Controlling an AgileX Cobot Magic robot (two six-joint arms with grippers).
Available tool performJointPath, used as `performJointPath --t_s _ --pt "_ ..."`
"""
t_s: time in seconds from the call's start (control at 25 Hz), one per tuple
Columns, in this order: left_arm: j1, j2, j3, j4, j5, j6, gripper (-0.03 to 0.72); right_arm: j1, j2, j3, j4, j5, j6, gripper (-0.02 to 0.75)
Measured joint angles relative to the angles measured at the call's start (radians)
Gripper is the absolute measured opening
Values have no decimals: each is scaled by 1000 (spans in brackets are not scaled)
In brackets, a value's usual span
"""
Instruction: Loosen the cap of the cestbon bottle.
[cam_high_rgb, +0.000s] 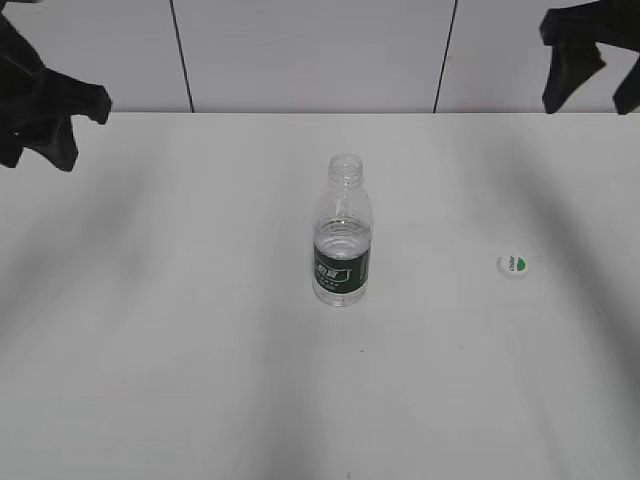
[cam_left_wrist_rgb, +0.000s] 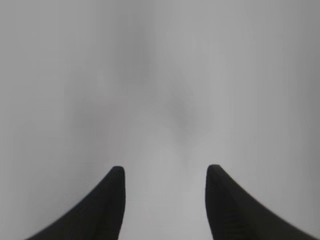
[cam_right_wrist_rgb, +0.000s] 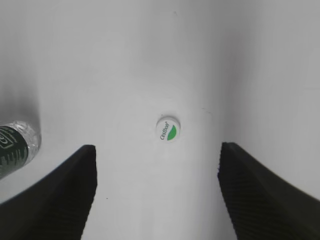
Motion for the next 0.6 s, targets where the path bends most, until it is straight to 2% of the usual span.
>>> performJointPath --t_s 0.2,0.4,0.6 --pt "38 0 -69 -35 168 58 310 0 -162 138 -57 0 -5 582" --pt "148 0 -101 -77 272 172 310 0 -361 318 -52 1 -5 582" --pt "256 -20 -101 -127 291 209 307 0 -579 473 -37 2 -6 582"
